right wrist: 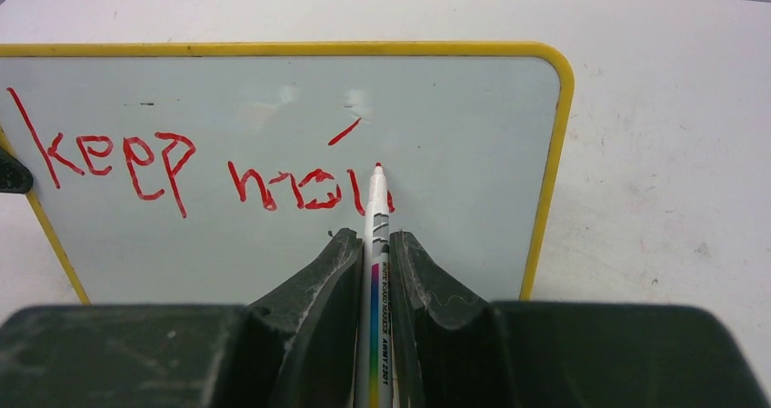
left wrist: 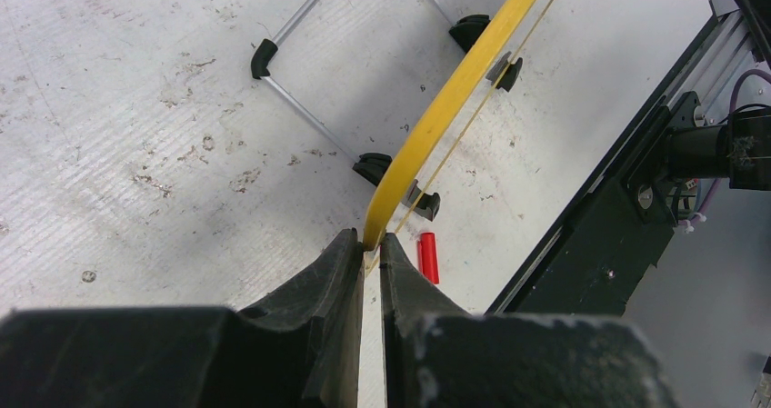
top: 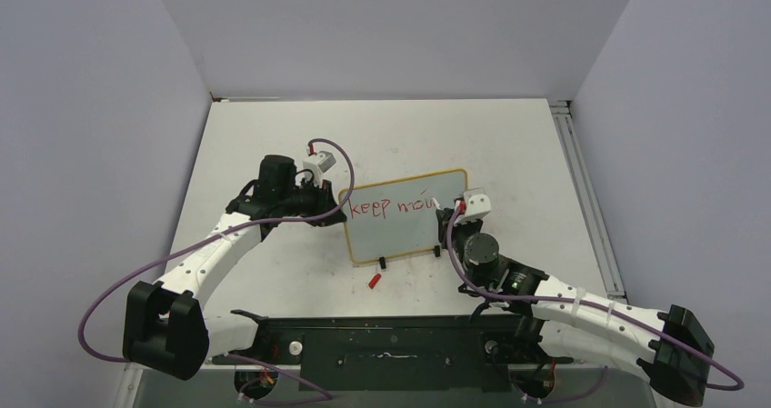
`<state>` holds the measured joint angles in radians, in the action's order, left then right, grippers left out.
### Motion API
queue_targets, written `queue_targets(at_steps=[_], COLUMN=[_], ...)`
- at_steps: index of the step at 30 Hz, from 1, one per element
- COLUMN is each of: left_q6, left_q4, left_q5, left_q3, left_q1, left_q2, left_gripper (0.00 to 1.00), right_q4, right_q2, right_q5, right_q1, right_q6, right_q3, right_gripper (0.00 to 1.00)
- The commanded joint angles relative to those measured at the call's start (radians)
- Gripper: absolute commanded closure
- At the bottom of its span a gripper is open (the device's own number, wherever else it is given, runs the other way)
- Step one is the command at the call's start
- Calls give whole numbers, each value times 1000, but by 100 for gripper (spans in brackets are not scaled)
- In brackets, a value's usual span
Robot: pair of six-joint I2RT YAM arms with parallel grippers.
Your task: Write a sentence on the whiteboard
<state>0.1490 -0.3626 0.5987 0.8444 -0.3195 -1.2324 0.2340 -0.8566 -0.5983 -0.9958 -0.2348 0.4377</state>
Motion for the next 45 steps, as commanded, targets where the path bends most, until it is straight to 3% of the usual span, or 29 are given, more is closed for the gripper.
queue_targets(at_steps=[1,26,45], left_q6=[3,3,3], left_q4=[2,2,-2], left_q5=[-13,-12,-26], left_q3=[38,39,38], left_q1=[-1,-1,0], left_q2=[4,4,11], left_gripper=[100,100,100], right_q4=[66,73,-167], right_q2=[-10,12,136], right_q5=[-14,18,54], right_q1=[6,23,34], right_q6=[16,19,-26], right_q3=[35,29,68], right_gripper=[95,95,95])
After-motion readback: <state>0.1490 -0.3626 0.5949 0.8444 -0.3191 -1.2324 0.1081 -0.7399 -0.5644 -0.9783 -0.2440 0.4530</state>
